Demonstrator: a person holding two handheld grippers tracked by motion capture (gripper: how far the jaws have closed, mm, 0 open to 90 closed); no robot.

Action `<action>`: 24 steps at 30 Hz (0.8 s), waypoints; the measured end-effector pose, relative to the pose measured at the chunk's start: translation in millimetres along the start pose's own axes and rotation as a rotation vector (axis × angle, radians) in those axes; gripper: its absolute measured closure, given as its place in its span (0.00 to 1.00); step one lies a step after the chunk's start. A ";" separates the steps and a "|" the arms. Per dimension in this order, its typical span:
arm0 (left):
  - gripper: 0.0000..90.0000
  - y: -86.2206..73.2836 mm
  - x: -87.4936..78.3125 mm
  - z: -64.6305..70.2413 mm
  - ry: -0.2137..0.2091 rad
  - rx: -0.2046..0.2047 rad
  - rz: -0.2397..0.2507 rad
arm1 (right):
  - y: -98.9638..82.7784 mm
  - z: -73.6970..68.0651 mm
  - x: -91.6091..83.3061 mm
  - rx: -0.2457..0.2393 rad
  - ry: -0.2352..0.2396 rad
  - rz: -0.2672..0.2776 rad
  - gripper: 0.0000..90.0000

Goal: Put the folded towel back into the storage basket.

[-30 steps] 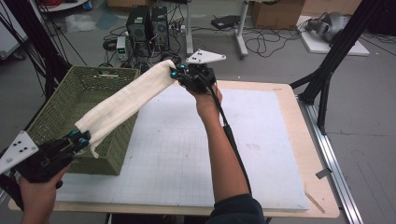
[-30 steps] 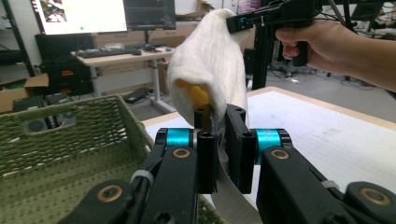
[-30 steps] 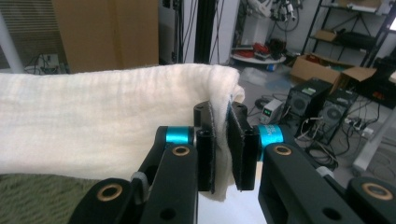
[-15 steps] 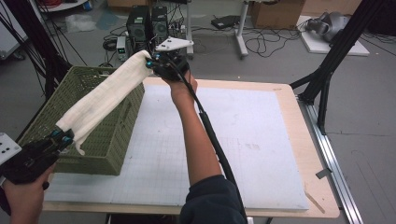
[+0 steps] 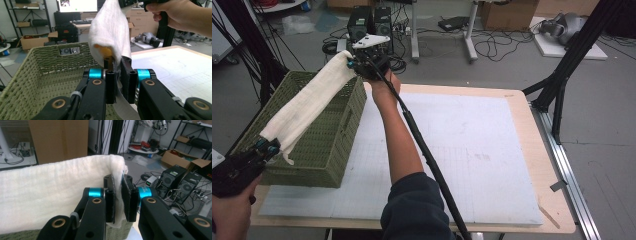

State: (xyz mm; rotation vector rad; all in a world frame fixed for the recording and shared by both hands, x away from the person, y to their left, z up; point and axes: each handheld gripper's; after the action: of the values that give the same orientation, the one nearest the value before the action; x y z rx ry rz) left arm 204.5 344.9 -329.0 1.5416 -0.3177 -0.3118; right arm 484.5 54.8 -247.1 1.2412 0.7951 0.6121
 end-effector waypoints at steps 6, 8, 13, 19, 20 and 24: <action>0.92 -3.5 -0.9 -5.5 0.020 -0.002 -0.011 | 2.3 -5.4 21.4 0.004 0.005 -0.013 0.91; 0.92 -4.4 -1.4 -7.0 0.025 -0.004 -0.013 | 1.1 -6.6 26.4 0.006 0.005 -0.017 0.91; 0.92 -6.3 -1.8 -8.5 0.034 -0.004 -0.023 | -2.8 -9.9 37.8 0.016 0.005 -0.030 0.91; 0.92 -8.3 -1.3 -10.0 0.038 -0.013 -0.034 | -5.7 -14.2 51.0 0.023 -0.002 -0.048 0.91; 0.92 -8.6 -1.0 -10.4 0.039 -0.015 -0.037 | -6.1 -15.7 55.4 0.021 -0.004 -0.057 0.91; 0.83 -11.8 1.1 -11.7 0.062 -0.014 -0.049 | -7.4 -22.9 73.5 0.015 -0.005 -0.082 0.91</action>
State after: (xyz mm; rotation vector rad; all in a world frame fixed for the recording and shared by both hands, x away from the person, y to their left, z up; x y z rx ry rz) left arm 210.1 355.1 -340.9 1.5441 -0.2288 -0.3033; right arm 509.8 123.8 -271.3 1.2168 0.8439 0.5374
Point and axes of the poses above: each handheld gripper's, and its own axes: x roughly forward along the jaws, y roughly out of its top, z roughly to its right, and after that the axes turned 6 degrees about z, right-handed
